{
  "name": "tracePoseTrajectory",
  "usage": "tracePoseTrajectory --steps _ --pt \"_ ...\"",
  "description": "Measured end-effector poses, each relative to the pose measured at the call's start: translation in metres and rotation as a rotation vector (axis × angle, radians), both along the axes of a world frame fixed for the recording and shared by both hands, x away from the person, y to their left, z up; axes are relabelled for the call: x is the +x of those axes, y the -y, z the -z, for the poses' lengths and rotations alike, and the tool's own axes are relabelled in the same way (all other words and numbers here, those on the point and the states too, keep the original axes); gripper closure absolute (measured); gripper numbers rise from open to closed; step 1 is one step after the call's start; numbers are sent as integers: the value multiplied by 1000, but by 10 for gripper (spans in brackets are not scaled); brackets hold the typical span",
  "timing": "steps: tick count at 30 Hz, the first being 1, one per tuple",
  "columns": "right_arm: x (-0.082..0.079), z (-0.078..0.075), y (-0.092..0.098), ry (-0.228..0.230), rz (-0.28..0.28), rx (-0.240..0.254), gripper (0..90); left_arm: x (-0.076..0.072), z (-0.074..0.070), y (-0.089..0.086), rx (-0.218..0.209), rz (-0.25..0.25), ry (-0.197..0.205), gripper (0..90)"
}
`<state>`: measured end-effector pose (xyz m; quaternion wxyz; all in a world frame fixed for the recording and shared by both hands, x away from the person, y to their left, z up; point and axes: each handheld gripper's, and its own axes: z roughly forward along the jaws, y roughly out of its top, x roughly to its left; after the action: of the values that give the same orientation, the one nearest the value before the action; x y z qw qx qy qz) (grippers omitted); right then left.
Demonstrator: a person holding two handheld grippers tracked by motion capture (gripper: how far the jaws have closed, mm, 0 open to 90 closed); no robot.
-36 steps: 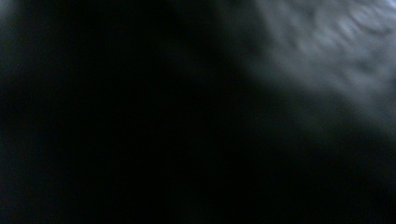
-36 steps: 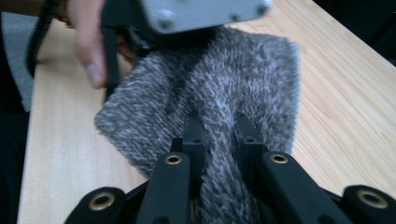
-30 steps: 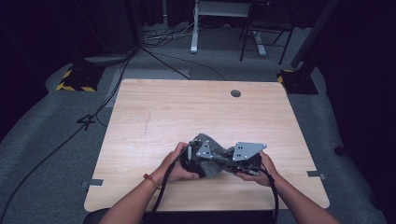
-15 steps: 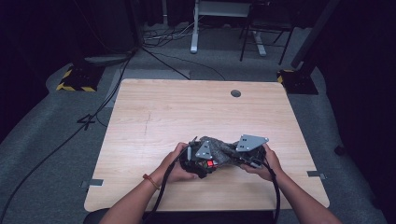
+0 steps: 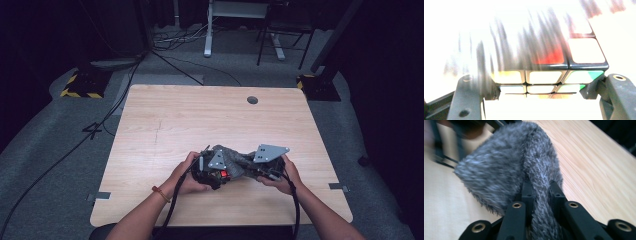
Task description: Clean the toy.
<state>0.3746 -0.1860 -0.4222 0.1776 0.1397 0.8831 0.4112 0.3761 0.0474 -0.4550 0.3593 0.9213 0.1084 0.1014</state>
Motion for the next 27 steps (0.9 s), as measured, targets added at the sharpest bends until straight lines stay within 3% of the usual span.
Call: tracePoseTrajectory --steps 4,6,9,13,16,20,23,27 --pt "16 13 21 -107 36 50 790 0 -6 -6 -35 -3 6 339" --pt "20 17 25 -160 14 95 790 -1 -9 -8 -58 -1 5 338" --pt "20 19 20 -192 -27 89 789 -2 -10 -8 -65 -3 8 338" --pt "10 20 9 -183 -92 82 789 -1 -8 -7 -54 -1 9 338" --pt "7 19 8 -167 -100 95 789 0 -8 -8 -70 3 -2 337" --pt "6 17 9 -165 -126 140 789 -1 -4 -3 -21 2 11 331" --pt "2 14 6 -142 -139 133 789 0 0 0 7 10 9 331" --pt "-2 10 2 -130 -155 161 788 0 2 5 24 12 8 330"
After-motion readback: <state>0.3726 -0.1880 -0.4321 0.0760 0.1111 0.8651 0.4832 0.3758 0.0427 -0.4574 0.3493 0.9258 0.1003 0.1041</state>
